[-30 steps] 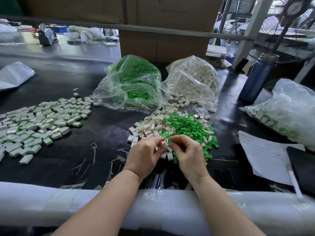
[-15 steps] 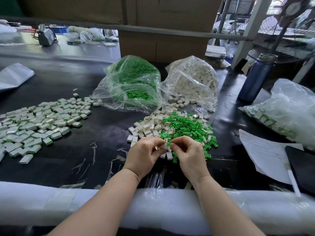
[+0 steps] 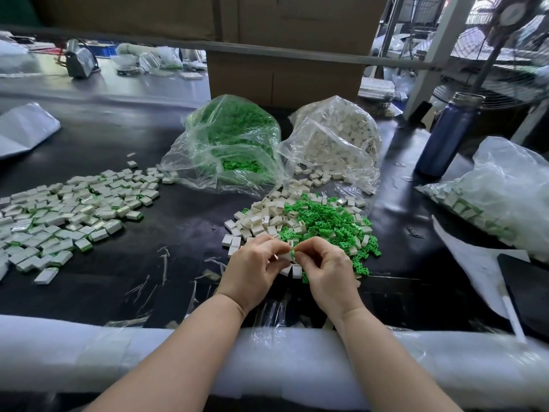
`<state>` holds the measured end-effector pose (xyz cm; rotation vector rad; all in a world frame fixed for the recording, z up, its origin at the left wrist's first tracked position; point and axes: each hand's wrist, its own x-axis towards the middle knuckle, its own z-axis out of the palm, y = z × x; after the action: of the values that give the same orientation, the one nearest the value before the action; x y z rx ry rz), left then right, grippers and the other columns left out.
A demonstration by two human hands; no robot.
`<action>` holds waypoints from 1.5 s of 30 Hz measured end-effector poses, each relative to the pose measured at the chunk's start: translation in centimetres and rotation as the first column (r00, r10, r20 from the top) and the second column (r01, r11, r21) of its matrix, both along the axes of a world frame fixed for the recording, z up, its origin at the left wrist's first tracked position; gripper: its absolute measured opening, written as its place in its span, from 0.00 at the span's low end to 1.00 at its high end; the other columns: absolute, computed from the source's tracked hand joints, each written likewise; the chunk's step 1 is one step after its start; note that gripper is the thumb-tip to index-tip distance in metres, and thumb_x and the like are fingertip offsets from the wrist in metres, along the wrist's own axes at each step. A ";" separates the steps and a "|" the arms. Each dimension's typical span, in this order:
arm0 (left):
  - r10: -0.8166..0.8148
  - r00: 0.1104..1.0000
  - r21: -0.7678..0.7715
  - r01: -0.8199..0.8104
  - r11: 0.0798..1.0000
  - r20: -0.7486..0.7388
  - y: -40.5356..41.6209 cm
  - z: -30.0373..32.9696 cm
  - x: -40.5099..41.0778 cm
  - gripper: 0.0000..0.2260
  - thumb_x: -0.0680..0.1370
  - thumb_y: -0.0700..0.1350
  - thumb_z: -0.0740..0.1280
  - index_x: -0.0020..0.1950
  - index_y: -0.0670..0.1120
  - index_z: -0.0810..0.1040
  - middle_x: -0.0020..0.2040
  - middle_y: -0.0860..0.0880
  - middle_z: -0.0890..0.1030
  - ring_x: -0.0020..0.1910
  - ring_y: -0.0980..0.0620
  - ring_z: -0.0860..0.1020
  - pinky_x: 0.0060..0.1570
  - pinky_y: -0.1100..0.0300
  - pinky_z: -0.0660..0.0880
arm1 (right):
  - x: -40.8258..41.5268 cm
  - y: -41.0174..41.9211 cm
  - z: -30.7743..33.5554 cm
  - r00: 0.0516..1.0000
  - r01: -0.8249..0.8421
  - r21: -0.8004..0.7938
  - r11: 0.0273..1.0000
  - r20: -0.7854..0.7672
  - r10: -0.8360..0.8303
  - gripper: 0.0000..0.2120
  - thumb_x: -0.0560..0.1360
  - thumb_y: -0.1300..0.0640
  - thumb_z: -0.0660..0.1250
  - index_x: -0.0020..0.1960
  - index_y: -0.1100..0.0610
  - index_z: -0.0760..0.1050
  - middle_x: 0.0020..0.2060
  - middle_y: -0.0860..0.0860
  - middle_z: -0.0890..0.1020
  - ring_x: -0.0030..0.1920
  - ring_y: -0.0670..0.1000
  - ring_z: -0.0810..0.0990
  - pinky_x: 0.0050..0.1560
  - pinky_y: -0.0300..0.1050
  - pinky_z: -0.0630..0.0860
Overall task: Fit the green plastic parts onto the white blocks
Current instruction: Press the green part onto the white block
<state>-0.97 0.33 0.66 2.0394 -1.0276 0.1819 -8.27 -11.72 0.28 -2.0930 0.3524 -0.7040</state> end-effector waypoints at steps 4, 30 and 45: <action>-0.007 1.000 -0.023 0.007 1.000 0.002 0.0 0.0 -0.1 0.09 0.73 0.41 0.71 0.52 0.42 0.82 0.46 0.47 0.81 0.39 0.54 0.75 0.46 0.63 0.72 | -0.1 0.2 -0.1 1.000 0.016 -0.065 0.998 -0.015 -0.017 0.08 0.74 0.63 0.67 0.40 0.51 0.74 0.32 0.40 0.75 0.36 0.41 0.74 0.39 0.32 0.70; 0.074 0.996 -0.033 -0.072 0.997 0.057 0.0 -0.1 -0.3 0.06 0.73 0.39 0.71 0.49 0.44 0.81 0.45 0.49 0.81 0.37 0.48 0.79 0.40 0.53 0.78 | -0.2 0.8 0.2 0.995 -0.038 -0.151 0.988 -0.101 0.022 0.02 0.79 0.59 0.60 0.48 0.57 0.71 0.35 0.52 0.79 0.37 0.54 0.77 0.40 0.53 0.74; 0.005 0.984 -0.118 -0.027 0.993 -0.176 0.1 0.1 -0.1 0.07 0.70 0.38 0.73 0.48 0.42 0.82 0.41 0.52 0.81 0.37 0.54 0.78 0.44 0.67 0.75 | -0.1 0.2 0.0 0.998 -0.055 0.027 0.998 0.004 0.055 0.08 0.74 0.65 0.67 0.42 0.53 0.74 0.34 0.41 0.77 0.38 0.35 0.76 0.41 0.27 0.70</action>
<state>-1.03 0.40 0.76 1.9176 -0.8703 0.0686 -8.39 -11.55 0.31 -2.0680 0.2994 -0.6672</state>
